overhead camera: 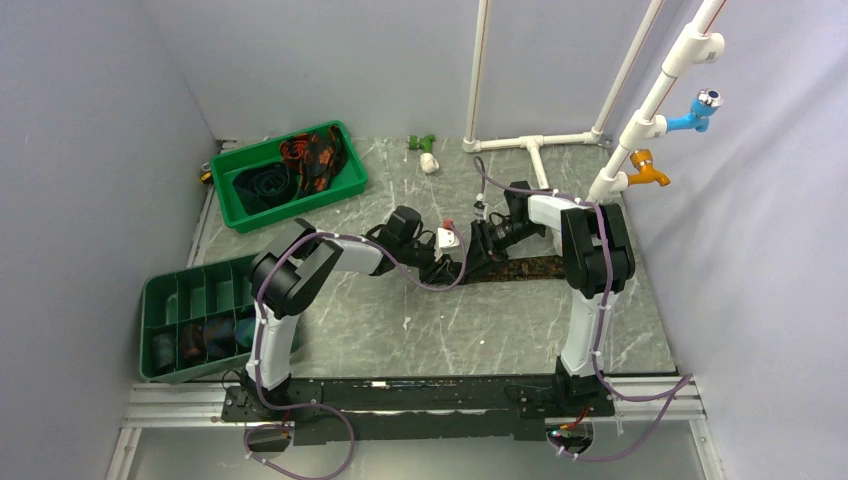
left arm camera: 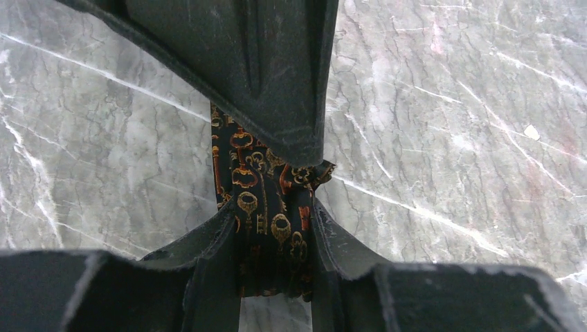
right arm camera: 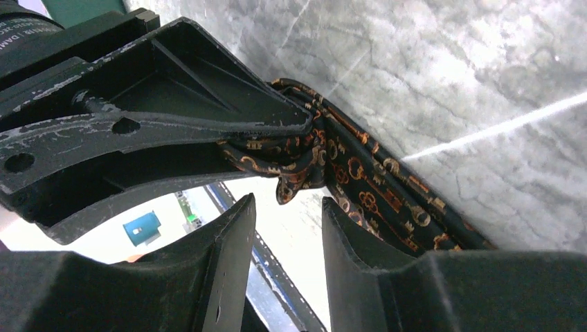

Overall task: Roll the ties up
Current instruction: Roll the tie at the center of the board.

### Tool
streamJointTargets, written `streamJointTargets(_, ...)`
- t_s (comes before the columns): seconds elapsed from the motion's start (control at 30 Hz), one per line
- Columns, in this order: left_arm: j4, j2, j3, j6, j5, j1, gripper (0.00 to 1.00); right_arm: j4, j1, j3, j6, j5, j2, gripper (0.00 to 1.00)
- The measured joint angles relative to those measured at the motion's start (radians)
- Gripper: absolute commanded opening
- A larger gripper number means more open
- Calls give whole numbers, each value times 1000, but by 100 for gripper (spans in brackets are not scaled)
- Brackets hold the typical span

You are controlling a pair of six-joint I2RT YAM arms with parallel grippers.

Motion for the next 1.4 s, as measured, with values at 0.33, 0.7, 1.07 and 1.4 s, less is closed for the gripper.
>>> streamJointTargets(0.33,-23,0,7,-35,12,8,11,80,40,5,53,0,42,4)
streamJointTargets(0.7,-26,-7,0,-9,17,10,61,56,45,27,94,34,79,0)
streamJointTargets(1.07,332,-56,-239,21,13,12,69,-39,47,104,82,43,154,0)
streamJointTargets(1.4,506,31,-208,-53,1,5,73,-87,50,133,31,52,169,0)
